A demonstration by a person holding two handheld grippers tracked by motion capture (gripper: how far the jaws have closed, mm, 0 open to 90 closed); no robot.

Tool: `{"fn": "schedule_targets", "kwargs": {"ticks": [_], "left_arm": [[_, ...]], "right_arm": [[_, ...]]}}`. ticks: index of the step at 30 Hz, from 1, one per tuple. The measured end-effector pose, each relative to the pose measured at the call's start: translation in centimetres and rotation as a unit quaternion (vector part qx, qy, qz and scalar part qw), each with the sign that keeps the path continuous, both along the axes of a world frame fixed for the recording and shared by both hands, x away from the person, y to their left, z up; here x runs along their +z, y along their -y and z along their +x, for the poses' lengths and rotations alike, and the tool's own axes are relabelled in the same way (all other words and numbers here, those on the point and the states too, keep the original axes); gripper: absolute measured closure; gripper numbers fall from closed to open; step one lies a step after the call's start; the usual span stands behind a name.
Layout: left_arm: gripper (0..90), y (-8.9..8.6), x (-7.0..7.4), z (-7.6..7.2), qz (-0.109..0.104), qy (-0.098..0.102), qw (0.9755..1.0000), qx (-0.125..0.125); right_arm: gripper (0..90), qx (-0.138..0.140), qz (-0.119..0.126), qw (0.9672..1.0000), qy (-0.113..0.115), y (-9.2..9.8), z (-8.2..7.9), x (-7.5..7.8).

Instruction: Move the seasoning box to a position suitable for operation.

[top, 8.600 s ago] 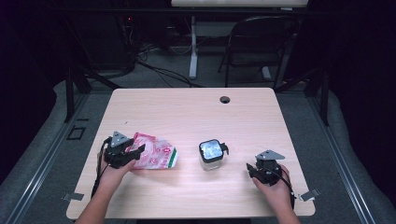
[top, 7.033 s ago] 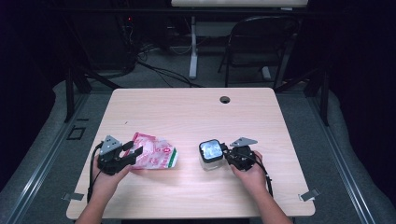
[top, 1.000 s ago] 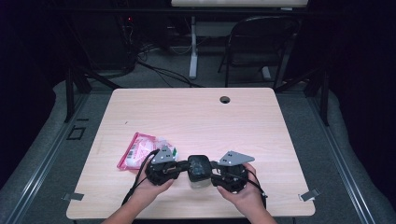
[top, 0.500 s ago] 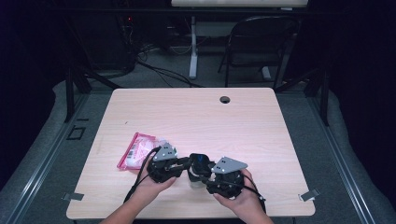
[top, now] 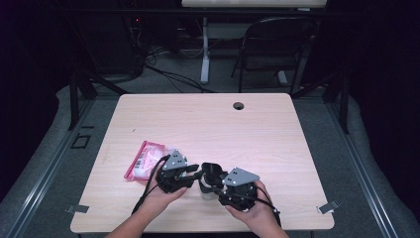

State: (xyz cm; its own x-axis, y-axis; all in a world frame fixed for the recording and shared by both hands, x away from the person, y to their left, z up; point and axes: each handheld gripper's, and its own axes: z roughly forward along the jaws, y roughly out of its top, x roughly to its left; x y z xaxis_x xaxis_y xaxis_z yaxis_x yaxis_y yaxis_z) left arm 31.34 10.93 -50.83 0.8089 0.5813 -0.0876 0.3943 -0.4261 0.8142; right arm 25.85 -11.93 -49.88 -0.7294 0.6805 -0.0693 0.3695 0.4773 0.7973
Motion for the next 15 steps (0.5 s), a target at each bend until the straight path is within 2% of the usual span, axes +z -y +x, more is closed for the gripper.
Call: {"fn": "schedule_targets", "kwargs": {"ticks": [6, 9, 10, 15], "left_arm": [[61.1, 0.2, -0.6, 0.3, 0.024, 0.012, 0.9996, 0.006], [60.1, 0.3, -0.9, 0.5, 0.022, 0.019, 0.9996, 0.005], [60.2, 0.3, -0.9, 0.5, 0.019, 0.017, 0.9997, 0.004], [64.9, 0.1, -0.9, 0.9, 0.005, -0.005, 1.0000, -0.006]], "right_arm": [[56.6, -0.008, 0.006, 0.9999, 0.005, 0.4, -0.1, 0.3], [57.8, -0.010, 0.010, 0.9999, 0.007, 0.6, -0.2, 0.4], [58.3, -0.010, 0.011, 0.9998, 0.013, 0.7, -0.1, 0.4], [62.9, -0.020, 0.021, 0.9995, 0.009, 1.3, -0.3, 0.6]]}}
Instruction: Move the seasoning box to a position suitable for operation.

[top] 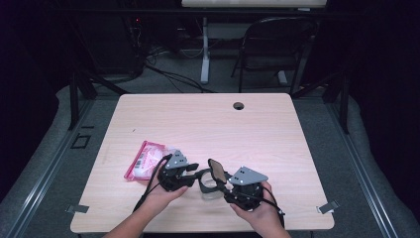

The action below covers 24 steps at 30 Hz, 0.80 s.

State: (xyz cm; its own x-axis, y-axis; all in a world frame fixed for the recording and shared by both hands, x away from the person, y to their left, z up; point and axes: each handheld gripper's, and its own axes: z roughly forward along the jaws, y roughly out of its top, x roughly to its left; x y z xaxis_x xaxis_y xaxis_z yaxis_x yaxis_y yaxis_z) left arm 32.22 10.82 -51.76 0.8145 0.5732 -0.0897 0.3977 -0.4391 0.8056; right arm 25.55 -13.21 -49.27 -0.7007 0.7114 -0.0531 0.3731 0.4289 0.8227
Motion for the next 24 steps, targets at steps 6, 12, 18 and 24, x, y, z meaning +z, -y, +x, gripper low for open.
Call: {"fn": "schedule_targets", "kwargs": {"ticks": [6, 12, 18, 24], "left_arm": [[70.1, 0.0, 0.0, 0.0, -0.002, -0.003, 1.0000, -0.007], [74.3, 0.2, 0.1, -0.2, 0.003, 0.002, 0.9999, -0.012], [74.2, 0.2, 0.1, -0.2, 0.003, 0.001, 0.9999, -0.012], [74.2, 0.1, 0.1, -0.2, 0.002, 0.001, 0.9999, -0.013]], "right_arm": [[67.6, -0.008, 0.009, 0.9999, -0.006, 0.6, -0.1, 0.1], [70.5, -0.018, 0.019, 0.9996, -0.007, 1.3, -0.2, 0.3], [71.3, -0.025, 0.026, 0.9993, -0.010, 2.0, -0.1, 0.3], [74.5, -0.034, 0.034, 0.9987, -0.020, 2.7, -0.1, 0.4]]}}
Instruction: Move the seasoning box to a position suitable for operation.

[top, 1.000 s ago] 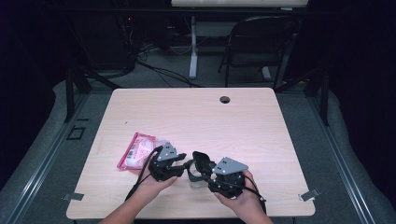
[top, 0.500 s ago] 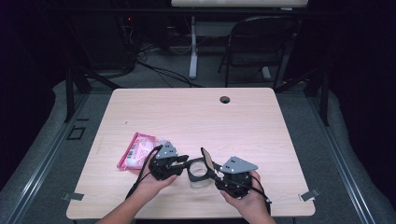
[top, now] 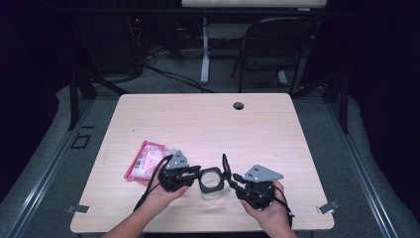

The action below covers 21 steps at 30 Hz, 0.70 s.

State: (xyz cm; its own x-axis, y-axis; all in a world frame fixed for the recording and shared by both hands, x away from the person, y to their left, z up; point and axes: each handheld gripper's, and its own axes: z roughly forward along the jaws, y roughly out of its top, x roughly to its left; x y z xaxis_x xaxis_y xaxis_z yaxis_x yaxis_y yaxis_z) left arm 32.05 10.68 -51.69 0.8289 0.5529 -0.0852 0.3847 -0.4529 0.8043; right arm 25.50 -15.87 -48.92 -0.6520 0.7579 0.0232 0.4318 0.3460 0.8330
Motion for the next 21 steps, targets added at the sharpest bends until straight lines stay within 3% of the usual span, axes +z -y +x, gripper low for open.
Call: {"fn": "schedule_targets", "kwargs": {"ticks": [16, 21], "left_arm": [[74.1, 0.02, -0.02, -0.03, 0.000, 0.002, 1.0000, -0.003], [74.1, 0.02, -0.02, -0.02, -0.001, 0.001, 1.0000, -0.002]], "right_arm": [[77.1, -0.008, 0.015, 0.9997, -0.018, 0.96, 0.25, -0.15], [74.0, -0.016, 0.018, 0.9996, -0.017, 0.84, 0.26, -0.41]]}}
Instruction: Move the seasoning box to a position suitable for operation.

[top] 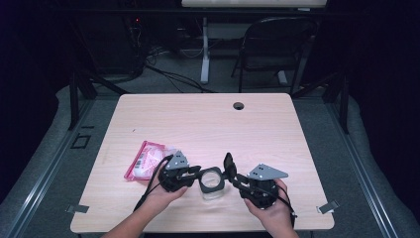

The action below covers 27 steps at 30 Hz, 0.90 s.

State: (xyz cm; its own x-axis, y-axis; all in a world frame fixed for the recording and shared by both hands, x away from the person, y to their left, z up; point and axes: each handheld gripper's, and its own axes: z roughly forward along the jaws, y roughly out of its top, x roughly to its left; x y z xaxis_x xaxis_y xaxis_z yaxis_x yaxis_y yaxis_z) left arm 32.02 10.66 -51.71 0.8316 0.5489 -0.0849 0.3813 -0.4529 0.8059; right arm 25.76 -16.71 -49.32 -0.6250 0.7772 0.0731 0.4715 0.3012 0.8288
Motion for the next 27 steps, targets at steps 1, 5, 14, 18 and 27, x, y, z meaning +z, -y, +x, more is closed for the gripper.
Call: {"fn": "schedule_targets", "kwargs": {"ticks": [1, 5, 14, 18, 27], "left_arm": [[74.1, 0.0, 0.0, 0.0, 0.000, -0.001, 1.0000, 0.000], [74.0, 0.0, 0.0, 0.0, -0.002, 0.000, 1.0000, 0.001], [72.8, 0.0, 0.0, 0.0, -0.001, 0.001, 1.0000, 0.004], [71.9, -0.1, -0.1, 0.0, -0.004, 0.002, 1.0000, 0.005], [65.3, 0.0, -0.3, 0.1, -0.009, -0.024, 0.9997, 0.001]], "right_arm": [[73.2, 0.000, 0.002, 1.0000, -0.004, -0.1, 0.1, -0.2], [73.9, -0.002, 0.000, 1.0000, -0.008, -0.3, 0.2, -0.5], [74.5, -0.003, 0.003, 0.9999, -0.014, -0.8, 0.7, -1.2], [75.5, -0.004, 0.004, 0.9999, -0.016, -0.7, 0.8, -1.2], [79.4, 0.001, 0.012, 0.9997, -0.020, -0.7, 0.9, -1.3]]}}
